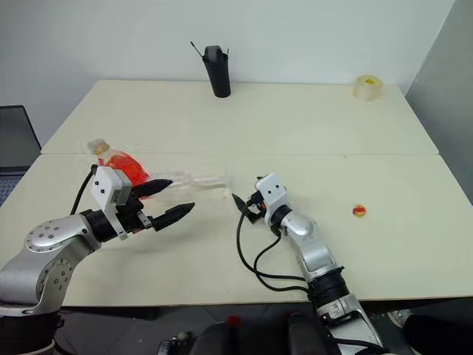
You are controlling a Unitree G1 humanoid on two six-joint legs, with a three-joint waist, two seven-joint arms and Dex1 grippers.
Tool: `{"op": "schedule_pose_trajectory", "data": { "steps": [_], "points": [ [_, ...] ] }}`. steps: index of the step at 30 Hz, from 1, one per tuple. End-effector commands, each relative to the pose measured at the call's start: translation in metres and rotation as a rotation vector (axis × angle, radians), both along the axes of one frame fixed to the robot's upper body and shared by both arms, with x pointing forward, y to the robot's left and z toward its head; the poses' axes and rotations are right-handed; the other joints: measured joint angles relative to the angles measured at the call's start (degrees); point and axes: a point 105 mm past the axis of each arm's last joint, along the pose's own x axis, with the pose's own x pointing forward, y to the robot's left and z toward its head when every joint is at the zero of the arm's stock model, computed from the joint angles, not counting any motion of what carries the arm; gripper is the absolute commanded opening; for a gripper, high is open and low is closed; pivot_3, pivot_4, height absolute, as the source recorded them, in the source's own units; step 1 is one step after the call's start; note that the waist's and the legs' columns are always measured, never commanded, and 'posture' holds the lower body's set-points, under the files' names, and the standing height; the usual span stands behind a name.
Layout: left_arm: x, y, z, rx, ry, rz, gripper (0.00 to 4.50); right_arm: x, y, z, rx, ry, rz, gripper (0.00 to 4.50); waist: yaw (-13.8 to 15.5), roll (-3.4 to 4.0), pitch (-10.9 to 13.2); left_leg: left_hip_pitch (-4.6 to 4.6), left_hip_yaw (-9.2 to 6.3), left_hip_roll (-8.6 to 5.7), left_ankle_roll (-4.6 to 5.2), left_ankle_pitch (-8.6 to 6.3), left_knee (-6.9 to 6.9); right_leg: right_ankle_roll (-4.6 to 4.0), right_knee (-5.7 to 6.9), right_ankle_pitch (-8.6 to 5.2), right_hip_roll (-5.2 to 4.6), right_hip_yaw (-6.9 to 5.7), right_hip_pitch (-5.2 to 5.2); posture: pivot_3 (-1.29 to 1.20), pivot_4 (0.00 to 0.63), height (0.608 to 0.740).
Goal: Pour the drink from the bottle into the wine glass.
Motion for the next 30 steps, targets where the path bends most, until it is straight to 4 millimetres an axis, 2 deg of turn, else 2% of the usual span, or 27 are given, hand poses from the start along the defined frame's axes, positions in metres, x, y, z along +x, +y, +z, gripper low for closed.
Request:
{"op": "schedule_pose_trajectory", "data": {
  "steps": [1,12,17,20,22,24,26,30],
  "points": [
    [0.000,-0.002,0.009,0.014,-0.041,-0.020,4.50,-0.002,-0.001,0.015,0.021,-0.045,0.012,4.47,0.0,0.00,0.0,0.00,0.00,0.00,0.00,0.00,0.00,0.00,0.00,0.00,0.01,0.00,0.00,0.00,0.150,0.740],
    [0.000,-0.005,0.009,0.015,-0.042,-0.033,4.50,-0.004,-0.003,0.035,0.015,-0.098,0.038,4.47,0.0,0.00,0.0,-0.01,0.01,-0.01,0.00,0.00,0.00,0.00,0.00,0.00,0.02,-0.01,0.00,0.00,0.150,0.740],
    [-0.008,0.001,0.004,0.038,-0.008,-0.047,4.50,-0.021,-0.008,0.058,-0.230,-0.145,0.230,4.47,0.1,0.06,0.1,-0.04,0.02,-0.03,0.00,0.00,0.04,0.00,-0.01,0.00,0.02,-0.01,-0.02,0.00,0.150,0.740],
    [-0.022,0.009,-0.002,0.059,0.058,-0.076,4.50,-0.034,-0.018,0.082,-0.410,-0.158,0.349,4.47,-0.1,0.11,0.1,-0.03,-0.02,0.00,0.01,0.00,0.02,-0.01,-0.02,-0.01,0.03,-0.04,-0.03,0.00,0.150,0.740],
    [-0.029,0.014,-0.005,0.064,0.091,-0.083,4.50,-0.036,-0.020,0.100,-0.449,-0.158,0.373,4.47,-0.2,0.11,0.1,-0.02,-0.03,0.01,0.02,-0.01,0.00,-0.05,0.00,-0.04,0.04,-0.05,-0.05,0.00,0.150,0.740],
    [-0.037,0.024,-0.010,0.081,0.125,-0.070,4.50,-0.037,-0.013,0.118,-0.471,-0.159,0.419,4.47,-0.3,0.11,0.1,-0.01,-0.07,0.05,0.02,-0.01,0.00,-0.10,0.04,-0.06,0.07,-0.06,-0.05,0.00,0.150,0.740],
    [-0.043,0.033,-0.015,0.100,0.152,-0.050,4.50,-0.038,-0.001,0.129,-0.519,-0.166,0.475,4.47,-0.3,0.13,0.1,0.01,-0.11,0.07,0.02,-0.01,0.00,-0.13,0.06,-0.08,0.09,-0.07,-0.04,0.00,0.150,0.740],
    [-0.046,0.042,-0.022,0.114,0.157,-0.005,4.50,-0.040,0.033,0.137,-0.570,-0.115,0.584,4.47,-0.2,0.14,0.1,0.00,-0.13,0.06,0.03,-0.01,0.00,-0.16,0.05,-0.10,0.06,-0.10,-0.05,0.00,0.150,0.740]
  ]
}}
